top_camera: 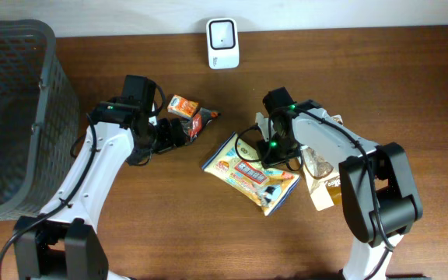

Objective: Scan the item barcode

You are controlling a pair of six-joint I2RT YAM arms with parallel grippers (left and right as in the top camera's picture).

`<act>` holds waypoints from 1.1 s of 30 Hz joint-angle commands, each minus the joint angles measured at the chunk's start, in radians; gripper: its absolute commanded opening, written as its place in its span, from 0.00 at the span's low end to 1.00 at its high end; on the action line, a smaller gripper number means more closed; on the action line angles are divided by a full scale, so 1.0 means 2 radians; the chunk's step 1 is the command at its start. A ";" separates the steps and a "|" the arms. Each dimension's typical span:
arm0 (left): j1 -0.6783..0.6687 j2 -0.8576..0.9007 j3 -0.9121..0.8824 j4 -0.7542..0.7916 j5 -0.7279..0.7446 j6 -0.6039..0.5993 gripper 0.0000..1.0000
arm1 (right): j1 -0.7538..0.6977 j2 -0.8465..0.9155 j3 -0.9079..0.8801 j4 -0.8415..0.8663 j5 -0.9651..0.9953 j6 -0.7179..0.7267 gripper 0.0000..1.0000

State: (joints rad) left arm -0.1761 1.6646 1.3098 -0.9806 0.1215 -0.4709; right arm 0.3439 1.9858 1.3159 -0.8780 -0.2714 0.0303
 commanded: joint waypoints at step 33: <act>0.017 0.005 0.000 0.012 -0.007 -0.013 0.99 | 0.093 -0.073 0.059 -0.143 0.173 0.043 0.99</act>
State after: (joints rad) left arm -0.1730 1.6646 1.3094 -0.9577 0.1184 -0.4732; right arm 0.4656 1.8317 1.4384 -1.1641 -0.0143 0.1127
